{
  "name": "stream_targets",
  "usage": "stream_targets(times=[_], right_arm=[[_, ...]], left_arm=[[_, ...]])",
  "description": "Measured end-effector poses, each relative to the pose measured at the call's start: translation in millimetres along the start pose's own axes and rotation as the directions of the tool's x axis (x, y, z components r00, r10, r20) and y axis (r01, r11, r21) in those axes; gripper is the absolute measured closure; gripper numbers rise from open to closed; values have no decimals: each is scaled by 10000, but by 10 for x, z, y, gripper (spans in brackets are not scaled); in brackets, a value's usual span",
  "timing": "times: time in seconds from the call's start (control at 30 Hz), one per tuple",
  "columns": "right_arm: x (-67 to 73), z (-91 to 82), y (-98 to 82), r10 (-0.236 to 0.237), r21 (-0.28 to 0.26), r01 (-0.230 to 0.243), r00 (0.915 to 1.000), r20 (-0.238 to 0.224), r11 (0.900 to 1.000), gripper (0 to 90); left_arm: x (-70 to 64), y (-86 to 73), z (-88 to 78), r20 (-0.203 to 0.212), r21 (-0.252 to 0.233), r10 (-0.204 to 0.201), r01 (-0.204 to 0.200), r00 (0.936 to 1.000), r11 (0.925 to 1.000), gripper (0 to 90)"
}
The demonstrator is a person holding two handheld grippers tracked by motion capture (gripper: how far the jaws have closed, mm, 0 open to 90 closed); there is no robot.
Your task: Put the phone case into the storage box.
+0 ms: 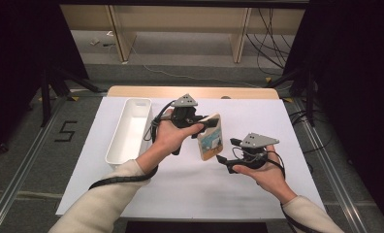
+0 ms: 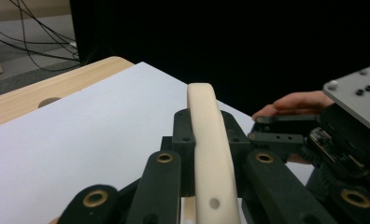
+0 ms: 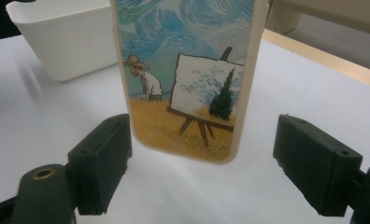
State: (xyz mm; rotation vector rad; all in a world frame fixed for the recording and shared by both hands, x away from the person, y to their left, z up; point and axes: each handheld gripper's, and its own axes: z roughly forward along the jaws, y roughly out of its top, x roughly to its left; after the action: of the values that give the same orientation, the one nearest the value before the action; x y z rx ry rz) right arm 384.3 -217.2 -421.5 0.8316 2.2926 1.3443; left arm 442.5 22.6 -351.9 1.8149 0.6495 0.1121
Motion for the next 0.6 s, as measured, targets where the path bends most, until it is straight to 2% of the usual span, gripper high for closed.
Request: stream_targets(times=[0.3, 0.4, 0.6], right_arm=[[3, 42, -27, -37, 173, 47, 9984, -556, 9998, 192], [13, 57, -35, -144, 242, 163, 9970, -755, 9996, 200], [29, 88, -52, -275, 413, 323, 9935, -1102, 9986, 212]], left_arm=[[-73, -78, -43, 737, 257, 450, -470, 9963, 9986, 801], [-115, -88, -46, 1091, 281, 492, -526, 9928, 9982, 801], [-207, -99, -25, 1511, 398, 683, -751, 9862, 9964, 801]])
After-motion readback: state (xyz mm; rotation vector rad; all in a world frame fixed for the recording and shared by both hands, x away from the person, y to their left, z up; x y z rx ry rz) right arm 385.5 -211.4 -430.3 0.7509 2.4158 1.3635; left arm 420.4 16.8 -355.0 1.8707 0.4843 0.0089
